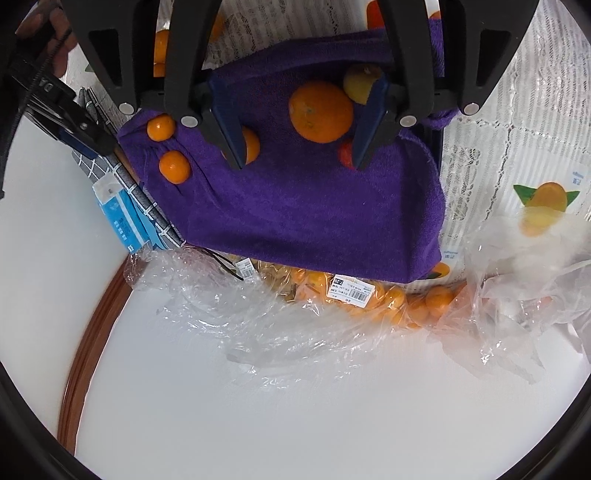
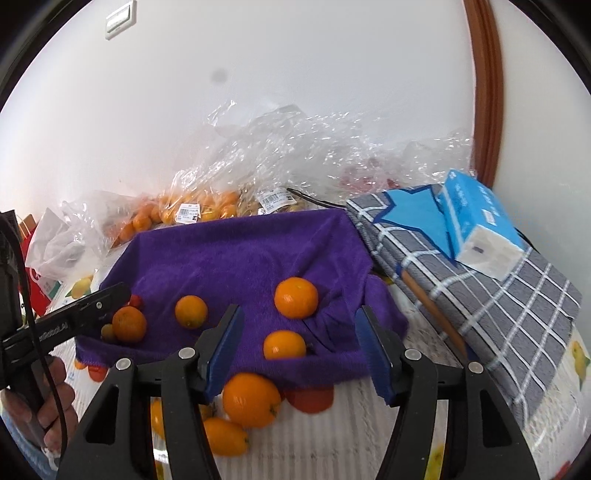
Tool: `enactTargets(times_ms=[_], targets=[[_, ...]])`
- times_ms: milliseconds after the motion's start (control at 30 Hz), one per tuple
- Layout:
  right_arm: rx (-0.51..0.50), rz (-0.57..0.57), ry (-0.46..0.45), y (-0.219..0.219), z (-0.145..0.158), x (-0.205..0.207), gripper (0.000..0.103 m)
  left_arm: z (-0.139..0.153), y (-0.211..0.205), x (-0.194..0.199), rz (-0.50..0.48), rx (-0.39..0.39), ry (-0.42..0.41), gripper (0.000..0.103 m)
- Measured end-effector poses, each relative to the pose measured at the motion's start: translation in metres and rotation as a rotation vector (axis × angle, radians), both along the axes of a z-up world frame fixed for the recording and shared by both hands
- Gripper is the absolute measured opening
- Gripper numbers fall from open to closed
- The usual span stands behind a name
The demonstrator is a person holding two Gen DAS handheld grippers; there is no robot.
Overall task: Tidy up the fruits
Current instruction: 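Withdraw both tools and close the right tool on a large orange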
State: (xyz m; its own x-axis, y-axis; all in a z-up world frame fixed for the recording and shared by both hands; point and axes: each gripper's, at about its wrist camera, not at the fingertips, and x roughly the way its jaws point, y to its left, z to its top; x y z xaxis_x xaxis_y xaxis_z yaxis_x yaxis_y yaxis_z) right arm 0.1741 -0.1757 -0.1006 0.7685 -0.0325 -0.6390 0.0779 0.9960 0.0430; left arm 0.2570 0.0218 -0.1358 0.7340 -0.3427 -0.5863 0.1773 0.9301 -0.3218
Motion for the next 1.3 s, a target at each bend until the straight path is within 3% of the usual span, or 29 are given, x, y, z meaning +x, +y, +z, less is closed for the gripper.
enactTargets(times_ms=[333, 633, 733, 1033, 1300], targets=[[-0.032, -0.03, 0.018, -0.009, 0.011, -0.044, 0.062, 0.005, 0.023, -0.048, 0.022, -0.005, -0.023, 0.057], [0.01, 0.054, 0.08, 0.016, -0.021, -0.069, 0.059, -0.005, 0.048, -0.078, 0.082, 0.012, -0.011, 0.057], [0.009, 0.074, 0.092, 0.025, -0.029, -0.066, 0.051, -0.01, 0.048, -0.077, 0.094, 0.029, 0.004, 0.057], [0.062, 0.083, 0.109, 0.031, -0.032, -0.027, 0.051, -0.013, 0.041, -0.076, 0.096, 0.076, -0.006, 0.057], [0.067, 0.11, 0.181, 0.03, -0.057, -0.001, 0.051, -0.017, 0.035, -0.072, 0.066, 0.074, 0.01, 0.057]])
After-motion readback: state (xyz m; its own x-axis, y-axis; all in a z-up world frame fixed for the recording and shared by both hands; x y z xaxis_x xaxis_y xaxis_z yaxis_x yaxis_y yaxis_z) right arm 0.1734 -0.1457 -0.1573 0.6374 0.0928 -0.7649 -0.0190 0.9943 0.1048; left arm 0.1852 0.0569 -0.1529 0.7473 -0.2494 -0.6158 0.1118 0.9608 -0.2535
